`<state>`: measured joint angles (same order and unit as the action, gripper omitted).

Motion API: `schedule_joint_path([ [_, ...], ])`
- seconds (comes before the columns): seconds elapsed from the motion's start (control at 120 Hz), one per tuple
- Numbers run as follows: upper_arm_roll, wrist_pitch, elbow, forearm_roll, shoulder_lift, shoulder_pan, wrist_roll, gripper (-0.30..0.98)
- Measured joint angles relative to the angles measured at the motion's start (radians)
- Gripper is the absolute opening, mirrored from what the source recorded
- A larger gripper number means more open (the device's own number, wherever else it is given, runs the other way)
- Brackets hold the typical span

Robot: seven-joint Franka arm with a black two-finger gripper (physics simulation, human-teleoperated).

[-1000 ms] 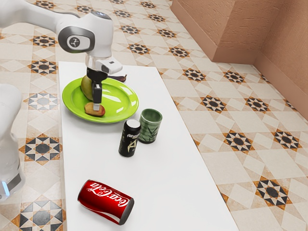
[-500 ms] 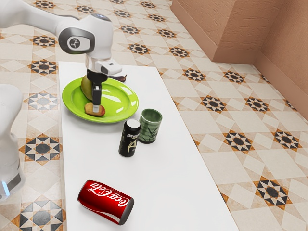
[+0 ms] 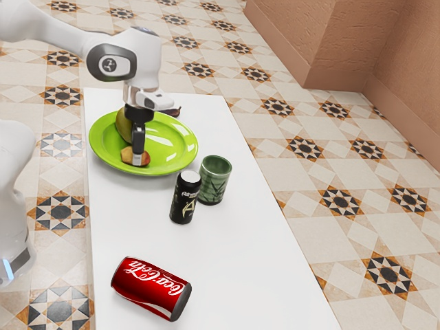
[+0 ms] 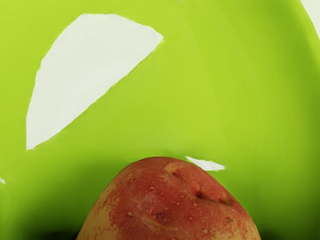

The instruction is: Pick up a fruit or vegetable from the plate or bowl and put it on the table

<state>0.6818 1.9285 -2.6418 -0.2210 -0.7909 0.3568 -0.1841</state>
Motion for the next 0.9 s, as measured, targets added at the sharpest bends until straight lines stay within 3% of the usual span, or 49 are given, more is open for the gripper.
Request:
schedule_joint_path([
  [0.317,0.009,0.014,0.0,-0.005,0.002,0.01,-0.015,0.29],
  [0.592,-0.063,-0.028,0.027,-0.017,-0.024,-0.002,-0.017,0.22],
  [0.9,-0.277,-0.133,0.023,-0.001,-0.197,-0.04,-0.016,0.2],
])
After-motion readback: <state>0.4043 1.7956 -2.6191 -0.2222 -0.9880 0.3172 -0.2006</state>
